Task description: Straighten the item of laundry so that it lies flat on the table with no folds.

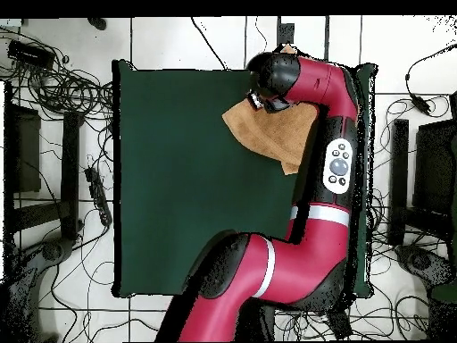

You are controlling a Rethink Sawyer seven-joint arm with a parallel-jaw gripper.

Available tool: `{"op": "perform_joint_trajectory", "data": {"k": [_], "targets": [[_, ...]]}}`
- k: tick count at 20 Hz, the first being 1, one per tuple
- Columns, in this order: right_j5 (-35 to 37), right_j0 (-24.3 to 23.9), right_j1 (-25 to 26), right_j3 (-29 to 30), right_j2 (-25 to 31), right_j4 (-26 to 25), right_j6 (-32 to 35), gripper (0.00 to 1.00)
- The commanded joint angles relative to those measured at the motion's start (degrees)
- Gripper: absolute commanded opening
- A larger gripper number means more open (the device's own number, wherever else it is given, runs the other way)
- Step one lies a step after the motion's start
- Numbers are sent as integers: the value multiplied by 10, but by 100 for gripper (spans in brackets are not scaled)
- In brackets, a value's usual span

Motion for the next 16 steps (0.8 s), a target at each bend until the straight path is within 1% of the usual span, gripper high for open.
{"op": "perform_joint_trajectory", "data": {"k": [1,5,7,13,16], "targets": [[58,29,-21,84,11,18,111,0],[61,40,-43,118,-5,24,124,0],[51,45,-53,137,-11,25,128,0],[45,52,-64,153,-12,30,143,0],[42,57,-52,140,-11,29,149,0]]}}
